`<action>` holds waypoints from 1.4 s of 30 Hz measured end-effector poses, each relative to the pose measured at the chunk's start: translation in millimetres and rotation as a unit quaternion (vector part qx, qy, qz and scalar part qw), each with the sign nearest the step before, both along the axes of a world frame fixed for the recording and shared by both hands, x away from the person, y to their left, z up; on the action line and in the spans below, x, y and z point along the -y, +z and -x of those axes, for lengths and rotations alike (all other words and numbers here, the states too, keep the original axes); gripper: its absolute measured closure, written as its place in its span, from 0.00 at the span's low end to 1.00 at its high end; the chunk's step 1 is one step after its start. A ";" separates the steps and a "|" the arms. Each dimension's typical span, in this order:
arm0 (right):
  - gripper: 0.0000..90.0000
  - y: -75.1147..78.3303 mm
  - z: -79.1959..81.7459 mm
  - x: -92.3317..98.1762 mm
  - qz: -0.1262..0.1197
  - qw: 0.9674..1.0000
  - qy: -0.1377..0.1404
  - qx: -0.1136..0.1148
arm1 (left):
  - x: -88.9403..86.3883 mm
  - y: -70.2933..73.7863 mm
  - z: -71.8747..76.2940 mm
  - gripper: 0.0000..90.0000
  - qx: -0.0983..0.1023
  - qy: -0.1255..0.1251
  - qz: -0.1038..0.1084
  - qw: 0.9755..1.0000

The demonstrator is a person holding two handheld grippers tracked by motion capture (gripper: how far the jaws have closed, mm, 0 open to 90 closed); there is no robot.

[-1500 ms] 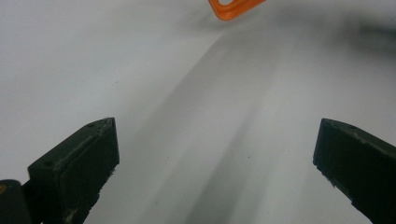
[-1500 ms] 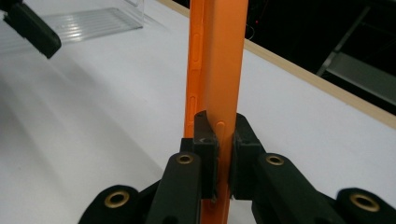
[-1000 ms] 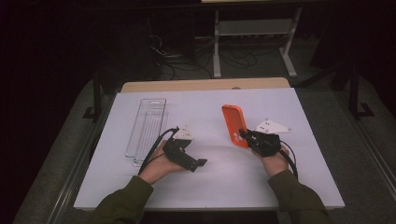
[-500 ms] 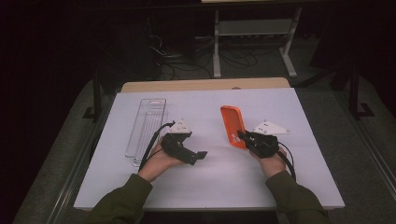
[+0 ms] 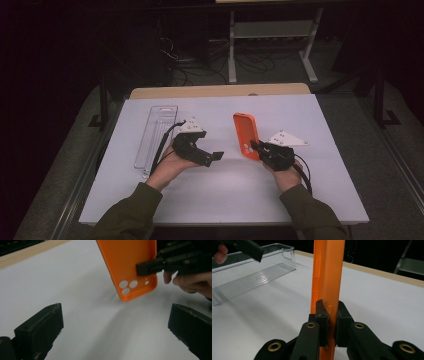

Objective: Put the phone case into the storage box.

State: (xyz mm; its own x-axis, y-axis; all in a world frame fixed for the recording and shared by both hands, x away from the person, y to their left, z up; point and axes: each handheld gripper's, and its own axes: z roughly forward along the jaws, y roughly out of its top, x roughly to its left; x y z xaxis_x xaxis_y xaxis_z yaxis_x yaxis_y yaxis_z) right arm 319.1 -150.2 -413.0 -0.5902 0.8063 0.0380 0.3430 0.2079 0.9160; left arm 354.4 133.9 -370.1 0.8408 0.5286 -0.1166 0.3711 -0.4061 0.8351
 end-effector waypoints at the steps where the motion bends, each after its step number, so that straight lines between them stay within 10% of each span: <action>1: 0.92 0.0 0.1 -1.0 0.002 1.000 0.001 0.002 | -0.2 1.0 -1.1 0.00 0.001 -0.001 0.000 1.000; 20: 0.92 -0.4 -1.9 -0.3 -0.002 1.000 0.001 0.004 | 10.0 14.3 -24.1 0.00 0.008 -0.002 0.022 1.000; 42: 0.92 -2.7 1.7 -13.6 -0.004 1.000 0.015 0.004 | 13.7 15.2 -17.6 0.00 0.013 0.000 0.041 0.999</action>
State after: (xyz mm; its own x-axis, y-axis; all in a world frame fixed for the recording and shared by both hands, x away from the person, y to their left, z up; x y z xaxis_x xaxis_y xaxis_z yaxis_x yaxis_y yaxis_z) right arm 317.4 -136.6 -415.7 -0.6146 0.7879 0.0391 0.3285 0.2105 0.9207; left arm 372.0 120.2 -354.9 0.8442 0.5183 -0.1364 0.3480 -0.3365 0.8750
